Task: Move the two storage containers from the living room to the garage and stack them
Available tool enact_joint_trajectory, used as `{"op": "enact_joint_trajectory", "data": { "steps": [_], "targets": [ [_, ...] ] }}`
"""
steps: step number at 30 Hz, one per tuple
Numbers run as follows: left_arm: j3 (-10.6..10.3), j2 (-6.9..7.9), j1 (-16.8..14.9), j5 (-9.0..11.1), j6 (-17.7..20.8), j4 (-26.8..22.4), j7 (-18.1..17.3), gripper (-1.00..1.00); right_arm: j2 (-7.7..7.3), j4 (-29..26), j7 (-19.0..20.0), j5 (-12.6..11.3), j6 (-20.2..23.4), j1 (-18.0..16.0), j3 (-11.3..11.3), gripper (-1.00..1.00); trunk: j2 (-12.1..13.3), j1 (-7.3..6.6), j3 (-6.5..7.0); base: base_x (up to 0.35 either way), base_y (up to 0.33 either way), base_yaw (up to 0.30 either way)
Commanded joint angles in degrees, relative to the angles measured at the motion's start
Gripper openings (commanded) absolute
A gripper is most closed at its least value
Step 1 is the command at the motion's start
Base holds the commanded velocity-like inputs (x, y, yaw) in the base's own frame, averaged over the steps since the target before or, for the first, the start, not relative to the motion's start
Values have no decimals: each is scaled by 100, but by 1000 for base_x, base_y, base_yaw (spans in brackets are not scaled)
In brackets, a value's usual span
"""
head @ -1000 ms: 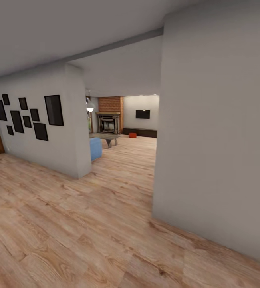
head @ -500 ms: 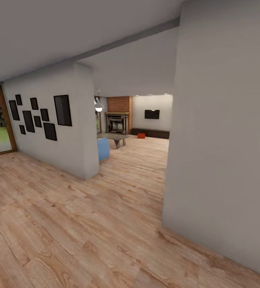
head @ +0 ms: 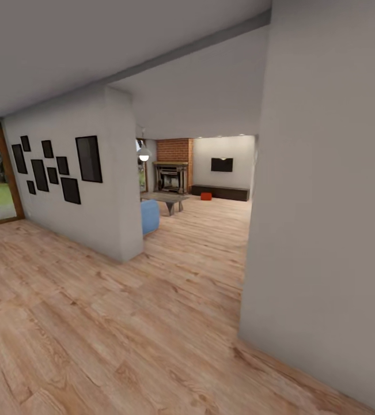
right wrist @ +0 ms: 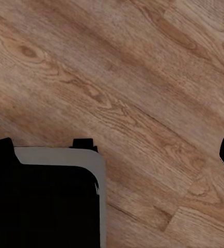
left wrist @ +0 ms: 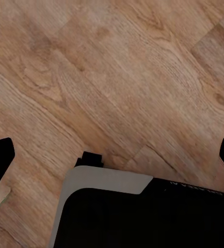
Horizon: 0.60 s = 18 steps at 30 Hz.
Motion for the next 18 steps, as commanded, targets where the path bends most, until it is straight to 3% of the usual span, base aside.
{"op": "enact_joint_trajectory", "data": {
  "steps": [1, 12, 18],
  "targets": [
    [-18, 0, -4, 39, -18, 6, -7, 100, 2, 18, -3, -55, -37, -11, 49, 100, -6, 4, -9, 323, 0, 1],
    [-18, 0, -3, 39, -24, 6, -7, 100, 24, 18, -7, -78, -68, -10, 49, 100, -6, 4, -9, 323, 0, 9],
    [-18, 0, -4, 39, -26, 6, -7, 100, 22, 18, -10, -80, -68, -7, 49, 100, -6, 4, -9, 323, 0, 200]
  ]
}}
